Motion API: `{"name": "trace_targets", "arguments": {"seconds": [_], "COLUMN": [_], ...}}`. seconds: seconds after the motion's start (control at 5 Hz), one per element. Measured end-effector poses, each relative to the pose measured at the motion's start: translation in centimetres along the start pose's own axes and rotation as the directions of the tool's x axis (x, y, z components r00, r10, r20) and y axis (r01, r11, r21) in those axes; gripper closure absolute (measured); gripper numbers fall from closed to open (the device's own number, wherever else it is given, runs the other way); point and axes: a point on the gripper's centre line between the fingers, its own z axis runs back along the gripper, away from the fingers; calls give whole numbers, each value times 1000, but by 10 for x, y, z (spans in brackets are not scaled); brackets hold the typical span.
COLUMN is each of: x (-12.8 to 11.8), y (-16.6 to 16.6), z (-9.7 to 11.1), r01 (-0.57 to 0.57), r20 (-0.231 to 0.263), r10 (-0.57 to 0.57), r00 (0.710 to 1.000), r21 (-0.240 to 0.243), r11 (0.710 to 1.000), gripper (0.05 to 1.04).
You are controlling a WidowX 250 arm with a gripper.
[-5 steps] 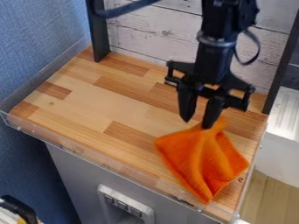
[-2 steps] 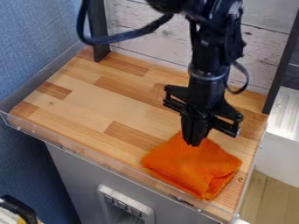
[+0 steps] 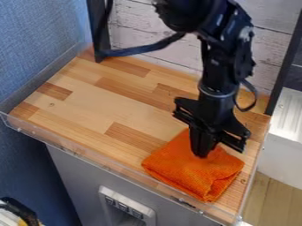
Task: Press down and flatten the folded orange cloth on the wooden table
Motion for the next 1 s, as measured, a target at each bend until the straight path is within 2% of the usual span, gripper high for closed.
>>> {"name": "trace_targets", "arguments": {"seconds": [0.6,1.0], "x": [1,8], "y": [-6,6], "z": [-16,-22], "r01": [44,-16], "r20": [-15,-18], "r10": [-44,16], "r00": [999,1000], "r21": [3,-6], "r11": [999,1000], "gripper": [1025,1025]}}
